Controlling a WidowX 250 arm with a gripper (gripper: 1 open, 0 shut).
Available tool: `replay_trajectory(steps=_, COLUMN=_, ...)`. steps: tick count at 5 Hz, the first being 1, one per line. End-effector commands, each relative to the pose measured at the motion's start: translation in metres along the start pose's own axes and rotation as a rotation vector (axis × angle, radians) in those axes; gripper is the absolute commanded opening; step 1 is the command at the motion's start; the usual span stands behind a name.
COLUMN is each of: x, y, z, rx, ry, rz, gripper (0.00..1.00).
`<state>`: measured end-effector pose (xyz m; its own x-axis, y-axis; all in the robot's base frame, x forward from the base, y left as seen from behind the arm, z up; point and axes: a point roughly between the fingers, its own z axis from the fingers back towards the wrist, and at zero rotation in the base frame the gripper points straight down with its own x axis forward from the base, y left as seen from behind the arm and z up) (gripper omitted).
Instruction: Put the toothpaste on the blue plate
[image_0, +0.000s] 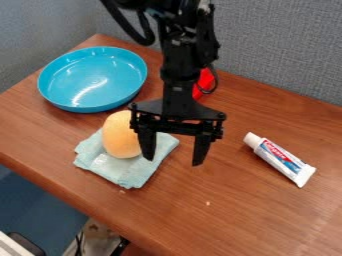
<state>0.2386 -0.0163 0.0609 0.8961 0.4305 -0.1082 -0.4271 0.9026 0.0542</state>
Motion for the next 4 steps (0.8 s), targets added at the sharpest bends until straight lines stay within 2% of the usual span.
replay_trajectory(steps=1, x=0.003, y=-0.008, z=0.005, rx=-0.015, ry=-0.020, rz=0.019, gripper=1.00)
replay_trajectory(steps=4, x=0.000, y=-0.019, z=0.000, rx=-0.048, ry=0.009, rz=0.202, gripper=1.00)
